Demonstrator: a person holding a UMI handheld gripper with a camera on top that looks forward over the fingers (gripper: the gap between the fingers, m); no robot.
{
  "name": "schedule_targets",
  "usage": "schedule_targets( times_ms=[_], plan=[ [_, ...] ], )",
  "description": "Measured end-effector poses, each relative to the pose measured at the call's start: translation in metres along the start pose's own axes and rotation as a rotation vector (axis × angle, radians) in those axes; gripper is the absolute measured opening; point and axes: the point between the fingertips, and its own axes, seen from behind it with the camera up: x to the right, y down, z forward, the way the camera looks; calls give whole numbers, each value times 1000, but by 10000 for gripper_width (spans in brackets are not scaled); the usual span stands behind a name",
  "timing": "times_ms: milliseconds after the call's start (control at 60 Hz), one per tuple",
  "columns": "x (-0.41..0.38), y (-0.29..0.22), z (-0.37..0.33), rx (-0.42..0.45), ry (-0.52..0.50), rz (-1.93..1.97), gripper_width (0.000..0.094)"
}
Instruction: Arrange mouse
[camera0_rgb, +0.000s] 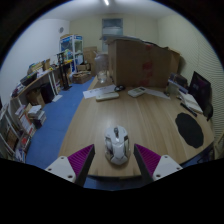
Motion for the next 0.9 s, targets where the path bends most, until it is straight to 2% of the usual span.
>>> schedule_targets(
  times_ms=[167, 200, 233, 283, 383, 417, 433, 450, 483, 500, 683, 750, 900],
  plan=[
    [11, 1, 53, -19, -43, -36, 797],
    [9, 9, 61, -37, -58, -38, 743],
    [9, -2, 66, 22, -67, -56, 668],
    [8, -1, 69, 43, -76, -64, 548],
    [11, 0, 68, 71, -50, -39, 508],
    [10, 1, 68, 59, -43, -35, 485],
    [10, 1, 69, 48, -41, -30, 513],
    [10, 2, 69, 42, -40, -29, 457],
    [9, 1, 69, 14, -40, -31, 449],
    [9, 1, 69, 2, -42, -31, 406],
    [7, -4, 61, -81, -80, -19, 387],
    [13, -39, 39, -31, -55, -16, 388],
    [82, -161, -21, 173, 33, 27, 387]
  ],
)
